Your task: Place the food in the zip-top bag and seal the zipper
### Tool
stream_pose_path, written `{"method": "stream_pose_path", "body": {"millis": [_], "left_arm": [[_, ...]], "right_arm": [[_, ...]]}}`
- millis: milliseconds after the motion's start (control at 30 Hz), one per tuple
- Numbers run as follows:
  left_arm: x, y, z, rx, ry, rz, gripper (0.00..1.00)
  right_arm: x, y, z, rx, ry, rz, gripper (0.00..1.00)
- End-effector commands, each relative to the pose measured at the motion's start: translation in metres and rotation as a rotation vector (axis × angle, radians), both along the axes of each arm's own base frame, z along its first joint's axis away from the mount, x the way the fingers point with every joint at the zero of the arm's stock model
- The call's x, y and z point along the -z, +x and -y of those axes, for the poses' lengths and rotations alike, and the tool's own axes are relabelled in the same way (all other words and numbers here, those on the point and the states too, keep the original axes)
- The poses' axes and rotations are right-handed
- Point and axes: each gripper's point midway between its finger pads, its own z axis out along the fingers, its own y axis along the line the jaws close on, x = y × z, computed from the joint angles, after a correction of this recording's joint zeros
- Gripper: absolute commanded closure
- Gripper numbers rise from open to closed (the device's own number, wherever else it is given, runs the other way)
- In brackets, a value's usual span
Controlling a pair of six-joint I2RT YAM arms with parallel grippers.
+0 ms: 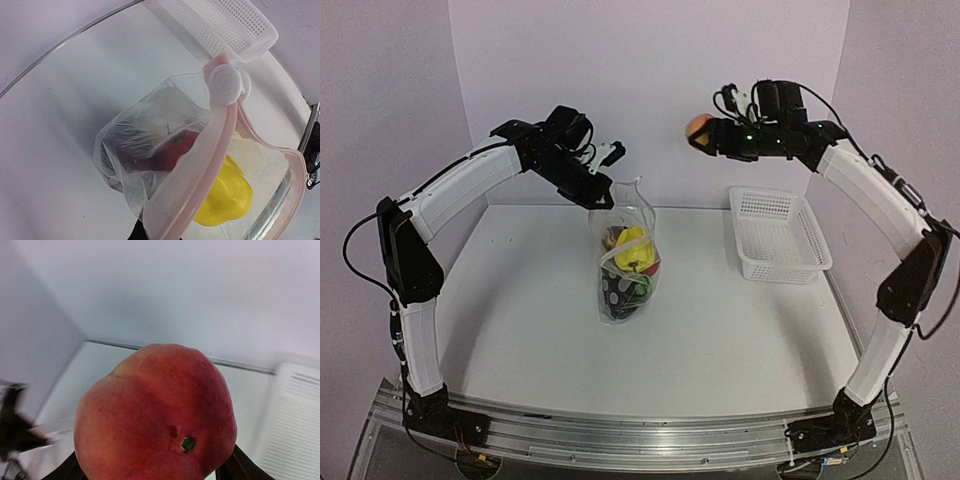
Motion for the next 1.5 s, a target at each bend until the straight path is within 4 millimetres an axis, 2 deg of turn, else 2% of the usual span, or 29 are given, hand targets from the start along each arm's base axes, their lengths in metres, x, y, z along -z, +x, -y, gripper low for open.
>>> {"method": "stream_pose_path", "body": {"millis": [0,100,167,267,400,467,667,767,867,1033,1133,1300,1467], "left_arm": [[-0.031,-0.002,-0.007,-0.002,-0.033,0.064,1.0],[-0.035,-0.003,-0.006,-0.003,-0.039,0.069,1.0],[-0.036,-0.003,-0.007,-0.004,-0.041,0.07,1.0],[-0.039,-0.005,-0.008,-0.004,-0.045,0.074,1.0],[-0.042,-0.007,-0.008,0.0,-0.051,0.076,1.0],[-0.042,-0.008,-0.008,0.004,-0.055,0.074,1.0],[-0.042,-0.012,-0.003,0.02,-0.065,0.062,1.0],[-0.044,-0.015,0.001,0.038,-0.079,0.058,1.0],[-0.049,-0.023,0.007,0.073,-0.104,0.047,1.0],[-0.051,-0.032,0.013,0.115,-0.137,0.017,1.0],[-0.051,-0.038,0.017,0.135,-0.16,-0.009,1.0],[-0.037,-0.037,0.015,0.12,-0.165,-0.063,1.0],[-0.033,-0.022,0.005,0.046,-0.162,-0.073,1.0]], "right_arm": [[-0.029,-0.111,-0.117,-0.467,0.132,0.023,0.5],[-0.03,-0.164,-0.169,-0.637,0.165,0.007,0.5],[-0.022,-0.18,-0.186,-0.678,0.169,-0.026,0.5],[0.002,-0.185,-0.192,-0.653,0.145,-0.085,0.5],[0.033,-0.176,-0.189,-0.585,0.101,-0.137,0.51],[0.042,-0.168,-0.187,-0.54,0.078,-0.141,0.51],[0.074,-0.13,-0.163,-0.279,-0.049,-0.158,0.54],[0.099,-0.119,-0.157,-0.217,-0.126,-0.188,0.54],[0.115,-0.112,-0.152,-0.172,-0.2,-0.212,0.52],[0.108,-0.109,-0.159,-0.175,-0.258,-0.158,0.42],[0.101,-0.114,-0.169,-0.206,-0.297,-0.124,0.31],[0.085,-0.132,-0.184,-0.278,-0.323,-0.081,0.09],[0.062,-0.147,-0.182,-0.309,-0.302,-0.051,0.05]]}}
